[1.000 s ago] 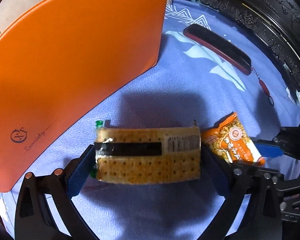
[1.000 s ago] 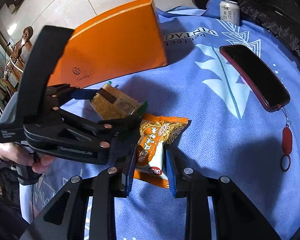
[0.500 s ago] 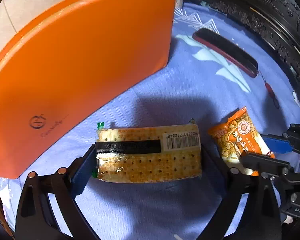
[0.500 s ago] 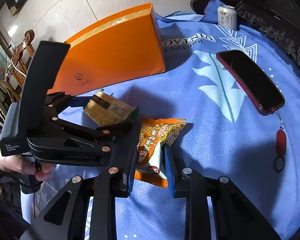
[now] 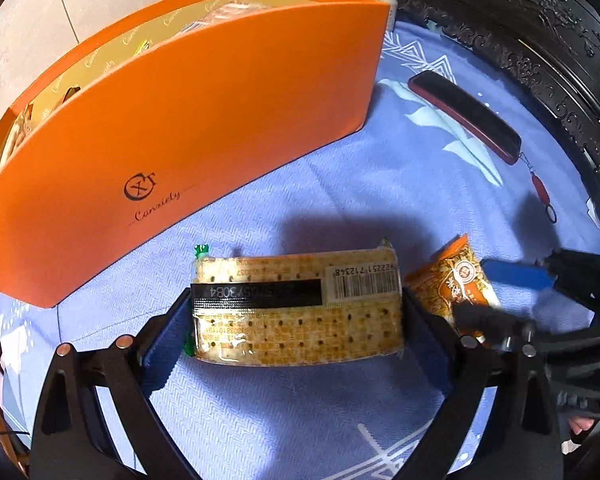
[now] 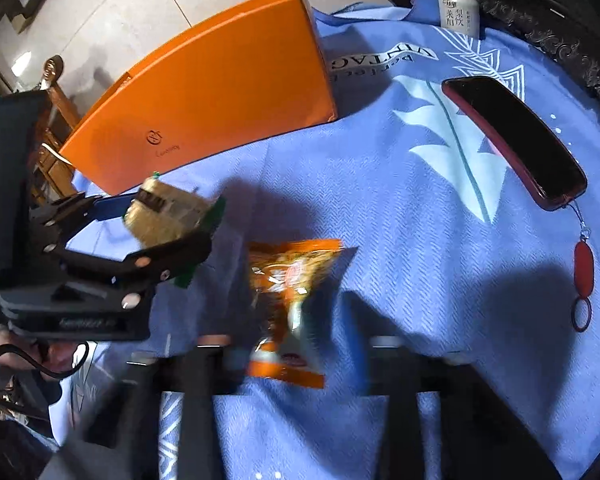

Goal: Organize snacks
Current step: 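Lift the cracker pack with the left tool while the right tool lifts the orange-printed bag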

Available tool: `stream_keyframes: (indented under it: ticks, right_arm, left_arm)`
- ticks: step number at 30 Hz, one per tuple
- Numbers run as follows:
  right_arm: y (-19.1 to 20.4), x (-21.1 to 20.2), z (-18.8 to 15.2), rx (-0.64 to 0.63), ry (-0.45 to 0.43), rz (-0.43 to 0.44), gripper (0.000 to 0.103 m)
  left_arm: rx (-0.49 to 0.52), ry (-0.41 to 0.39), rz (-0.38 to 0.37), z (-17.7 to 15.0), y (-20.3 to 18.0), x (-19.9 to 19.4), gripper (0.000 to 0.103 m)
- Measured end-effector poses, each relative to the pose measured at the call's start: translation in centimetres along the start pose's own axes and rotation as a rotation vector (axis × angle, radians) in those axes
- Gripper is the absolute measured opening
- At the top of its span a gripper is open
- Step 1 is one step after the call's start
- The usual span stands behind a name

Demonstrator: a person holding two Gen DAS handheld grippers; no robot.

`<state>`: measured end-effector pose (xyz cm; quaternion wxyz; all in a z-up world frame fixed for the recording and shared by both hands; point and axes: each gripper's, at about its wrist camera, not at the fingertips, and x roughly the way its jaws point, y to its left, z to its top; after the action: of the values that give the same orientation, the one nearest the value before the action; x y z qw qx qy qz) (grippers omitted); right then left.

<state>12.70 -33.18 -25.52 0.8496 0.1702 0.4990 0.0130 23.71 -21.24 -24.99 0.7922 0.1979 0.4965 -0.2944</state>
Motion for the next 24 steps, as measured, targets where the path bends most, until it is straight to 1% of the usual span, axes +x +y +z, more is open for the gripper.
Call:
stream_keyframes:
  ticks: [1, 3, 4, 5, 7, 9, 10, 12, 13, 14, 15, 16, 20, 24]
  right_arm:
    - [0.5, 0.1, 0.1, -0.016, 0.001, 0.000, 0.064]
    - [1.5, 0.7, 0.0, -0.063, 0.021, -0.045, 0.067]
    - [1.9, 0.9, -0.1, -0.089, 0.015, -0.065, 0.070]
    - [2.7, 1.2, -0.3, -0.133, 0.014, -0.093, 0.074]
    - [3.6, 1.4, -0.7, -0.195, 0.006, -0.151, 0.075]
    - [4.2, 1.6, -1.1, -0.244, -0.005, -0.195, 0.072]
    - [4.4, 1.5, -1.3, -0.270, -0.012, -0.204, 0.069]
    - [4.2, 1.2, -1.3, -0.274, -0.020, -0.199, 0.065]
    - [4.1, 1.1, -1.4, -0.276, -0.024, -0.196, 0.059]
    - [4.1, 0.9, -1.4, -0.278, -0.025, -0.191, 0.048]
    - [4.2, 0.8, -1.3, -0.284, -0.027, -0.202, 0.042]
    - [4.2, 0.7, -1.2, -0.286, -0.023, -0.207, 0.039]
    - [3.7, 0.2, -1.1, -0.257, -0.022, -0.207, 0.033]
    - [2.9, -0.9, -0.7, -0.233, -0.050, -0.209, 0.032]
  left_arm:
    - [0.002, 0.001, 0.001, -0.1, 0.1, 0.0, 0.094]
    - [0.004, 0.008, 0.011, -0.2, 0.3, 0.4, 0.094]
    - [-0.002, 0.013, 0.014, -0.3, 0.5, 0.5, 0.094]
    - [-0.009, 0.020, 0.012, -0.3, 0.7, 0.8, 0.094]
    - [-0.024, 0.031, 0.011, -0.4, 1.2, 1.1, 0.094]
    - [-0.018, 0.038, 0.015, -0.4, 1.3, 1.4, 0.094]
    - [-0.016, 0.042, 0.016, -0.4, 1.4, 1.6, 0.094]
    - [-0.021, 0.051, 0.014, -0.5, 1.5, 2.0, 0.094]
    - [-0.023, 0.053, 0.014, -0.4, 1.5, 2.2, 0.094]
    - [-0.025, 0.055, 0.011, -0.4, 1.6, 2.3, 0.094]
    - [-0.027, 0.059, 0.009, -0.5, 1.6, 2.5, 0.094]
    - [-0.027, 0.060, 0.007, -0.6, 1.6, 2.5, 0.094]
    - [-0.031, 0.050, 0.002, -0.8, 1.9, 2.3, 0.094]
    - [-0.050, 0.016, -0.014, -1.0, 2.3, 1.0, 0.094]
